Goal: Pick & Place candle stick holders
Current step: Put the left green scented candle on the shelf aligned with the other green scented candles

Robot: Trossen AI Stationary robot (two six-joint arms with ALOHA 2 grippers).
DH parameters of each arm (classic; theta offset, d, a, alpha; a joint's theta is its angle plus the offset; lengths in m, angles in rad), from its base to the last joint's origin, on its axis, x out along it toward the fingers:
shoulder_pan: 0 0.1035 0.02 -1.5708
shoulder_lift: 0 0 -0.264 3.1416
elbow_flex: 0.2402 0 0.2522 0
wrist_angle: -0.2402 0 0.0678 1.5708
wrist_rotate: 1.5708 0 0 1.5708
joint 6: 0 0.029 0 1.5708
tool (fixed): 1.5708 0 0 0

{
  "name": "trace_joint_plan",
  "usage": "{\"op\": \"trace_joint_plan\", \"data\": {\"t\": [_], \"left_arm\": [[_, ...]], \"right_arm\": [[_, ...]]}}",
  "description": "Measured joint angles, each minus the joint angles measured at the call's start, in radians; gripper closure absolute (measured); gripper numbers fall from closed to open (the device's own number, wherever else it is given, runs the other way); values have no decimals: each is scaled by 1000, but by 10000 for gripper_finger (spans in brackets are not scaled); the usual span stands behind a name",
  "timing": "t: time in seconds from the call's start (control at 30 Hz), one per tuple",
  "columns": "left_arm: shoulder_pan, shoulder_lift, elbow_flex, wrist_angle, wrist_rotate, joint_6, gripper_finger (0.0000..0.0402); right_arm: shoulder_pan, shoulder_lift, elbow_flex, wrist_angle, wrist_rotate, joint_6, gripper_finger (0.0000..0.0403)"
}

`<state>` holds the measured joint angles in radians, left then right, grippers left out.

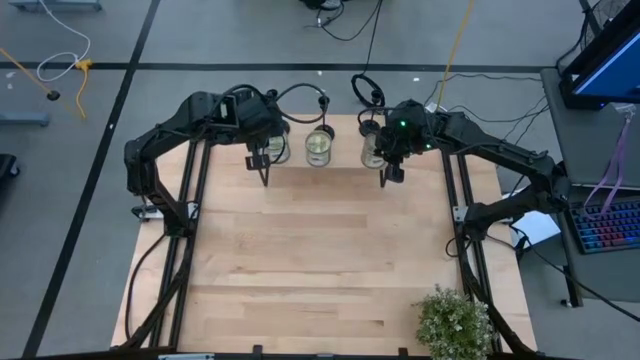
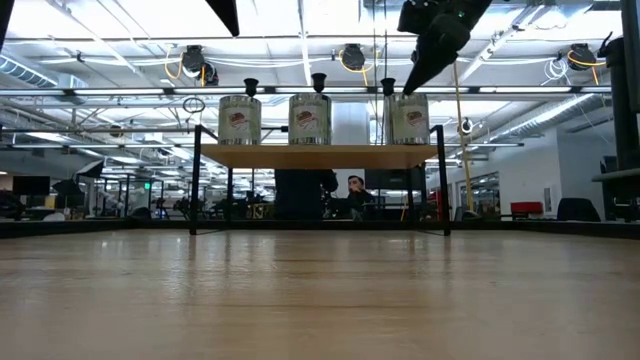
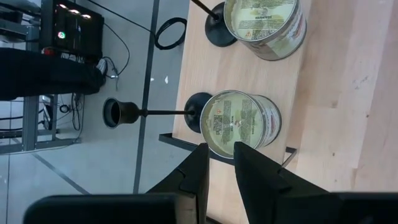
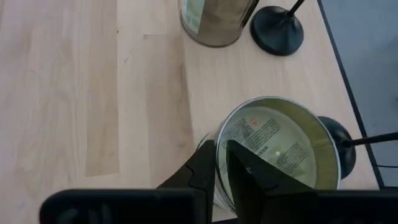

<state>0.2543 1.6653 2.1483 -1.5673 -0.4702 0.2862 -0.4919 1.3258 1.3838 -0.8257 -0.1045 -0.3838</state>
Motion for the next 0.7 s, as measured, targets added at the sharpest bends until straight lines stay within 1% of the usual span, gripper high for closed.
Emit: {"op": "trace_joint_plan", "data": {"t": [0.27,0.4,0.5,0.57,0.7], "left_arm": [[0,0,0,0,1,-1,321],[0,0,0,0,1,-11,321],[0,0,0,0,1,-12,321],[0,0,0,-2,1,-13,321],[-7,0,0,-3,1,-35,321]], "right_arm": [[0,0,0,58,3,-3,369],[0,0,0,59,3,-4,369],[1,-30,0,45,18,-4,369],[2,-64,2,8,54,-3,369],[2,-108,-1,-173,78,65,369]]}}
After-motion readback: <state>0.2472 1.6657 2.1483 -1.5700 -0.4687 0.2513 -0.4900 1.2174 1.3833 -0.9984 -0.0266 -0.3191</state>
